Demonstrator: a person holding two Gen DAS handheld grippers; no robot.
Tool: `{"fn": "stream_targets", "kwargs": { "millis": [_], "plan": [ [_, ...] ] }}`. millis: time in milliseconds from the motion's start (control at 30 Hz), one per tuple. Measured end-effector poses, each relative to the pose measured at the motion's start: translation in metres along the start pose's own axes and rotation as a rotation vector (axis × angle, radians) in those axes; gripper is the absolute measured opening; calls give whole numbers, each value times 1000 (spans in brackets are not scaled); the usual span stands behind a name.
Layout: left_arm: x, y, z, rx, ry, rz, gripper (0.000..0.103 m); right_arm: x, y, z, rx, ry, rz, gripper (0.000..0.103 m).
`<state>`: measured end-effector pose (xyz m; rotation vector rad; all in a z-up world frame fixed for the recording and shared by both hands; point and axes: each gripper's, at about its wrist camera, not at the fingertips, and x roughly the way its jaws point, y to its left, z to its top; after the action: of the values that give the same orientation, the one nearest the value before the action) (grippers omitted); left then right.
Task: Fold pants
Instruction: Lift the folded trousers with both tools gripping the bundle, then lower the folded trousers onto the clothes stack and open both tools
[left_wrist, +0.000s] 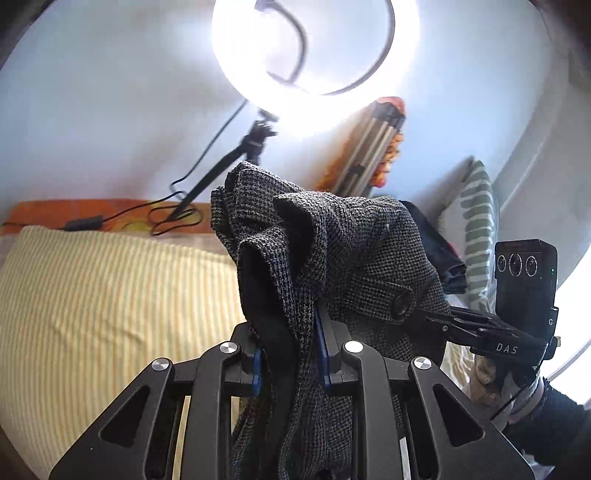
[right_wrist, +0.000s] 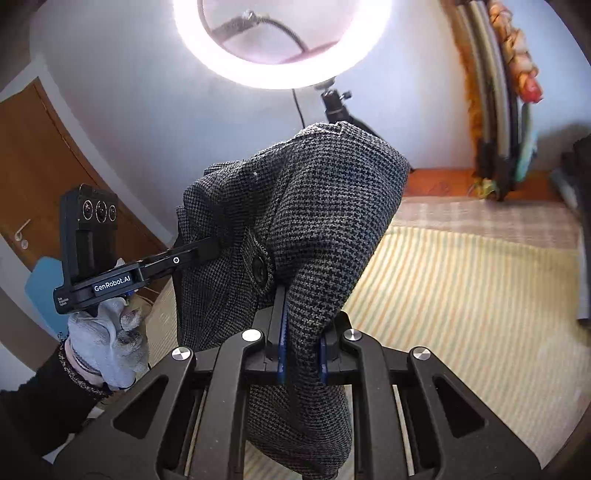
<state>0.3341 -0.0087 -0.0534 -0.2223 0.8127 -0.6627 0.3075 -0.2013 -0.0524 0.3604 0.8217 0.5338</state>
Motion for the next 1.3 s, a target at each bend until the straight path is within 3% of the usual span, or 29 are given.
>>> {"fn": "stream_targets", "kwargs": {
  "millis": [400, 900, 1100, 1300],
  "plan": [
    [34, -95, 22, 85, -13, -120, 20, -93, -36, 9, -19, -88, -118, 14],
    [128, -247, 68, 213, -37, -292, 20, -230, -140, 47, -35, -193, -380, 14],
    [167, -283, 91, 224, -40, -322, 20, -256, -178, 73, -57, -209, -473, 14],
    [206, -295, 106, 219, -39, -307, 20, -261, -218, 101, -63, -207, -509, 14]
  ]
}}
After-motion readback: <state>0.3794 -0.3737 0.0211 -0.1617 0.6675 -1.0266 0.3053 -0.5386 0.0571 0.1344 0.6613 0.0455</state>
